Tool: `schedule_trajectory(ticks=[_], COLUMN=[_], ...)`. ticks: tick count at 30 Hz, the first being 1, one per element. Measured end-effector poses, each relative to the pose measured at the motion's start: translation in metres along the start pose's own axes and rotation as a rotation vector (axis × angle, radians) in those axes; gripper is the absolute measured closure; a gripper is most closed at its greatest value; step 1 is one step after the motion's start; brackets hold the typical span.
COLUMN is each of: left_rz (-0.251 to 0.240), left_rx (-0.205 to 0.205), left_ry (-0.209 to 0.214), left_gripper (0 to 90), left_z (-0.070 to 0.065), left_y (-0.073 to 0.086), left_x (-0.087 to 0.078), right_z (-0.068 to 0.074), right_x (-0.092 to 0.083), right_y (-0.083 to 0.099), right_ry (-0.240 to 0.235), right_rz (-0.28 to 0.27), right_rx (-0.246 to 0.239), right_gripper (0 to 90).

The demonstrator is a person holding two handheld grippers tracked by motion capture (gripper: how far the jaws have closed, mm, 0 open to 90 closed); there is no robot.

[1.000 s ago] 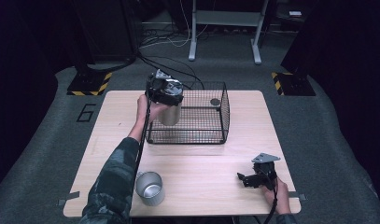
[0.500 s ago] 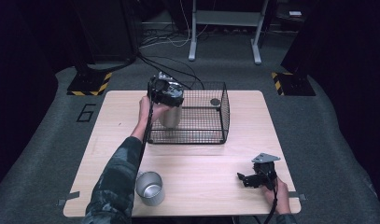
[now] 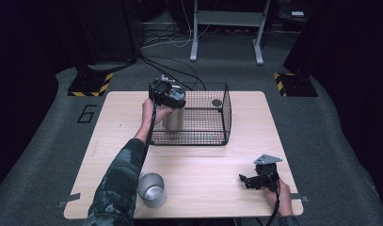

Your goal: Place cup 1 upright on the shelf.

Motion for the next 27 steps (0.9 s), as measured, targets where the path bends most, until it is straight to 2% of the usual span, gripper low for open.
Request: schedule_trajectory(ticks=[8,12,17,27], left_rz=[0.012,0.024,0.029,0.068], left_rx=[-0.026,-0.020,-0.034,-0.024], left_ry=[-0.011,-0.013,-0.019,-0.026], left_gripper=[3.5,3.5,3.5,3.5], left_z=[0.005,0.007,0.008,0.009], left_y=[0.004,0.006,0.008,0.013], left_x=[0.004,0.006,0.009,0.013], right_z=[0.000,0.000,0.000,0.000], right_x=[0.000,0.000,0.000,0.000], right_y=[0.000,0.000,0.000,0.000], right_ry=[-0.001,0.000,0.000,0.000], right_rz=[0.003,0.003,0.000,0.004], right_rx=[0.000,0.000,0.000,-0.001], right_gripper=[0.0,0.0,0.0,0.0])
Point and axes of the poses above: each handheld gripper's, and its own axes: x roughly forward along the jaws, y roughly out of its underside, z roughly to its left, the point moved 10 cm from there along x, roughly forward along the jaws
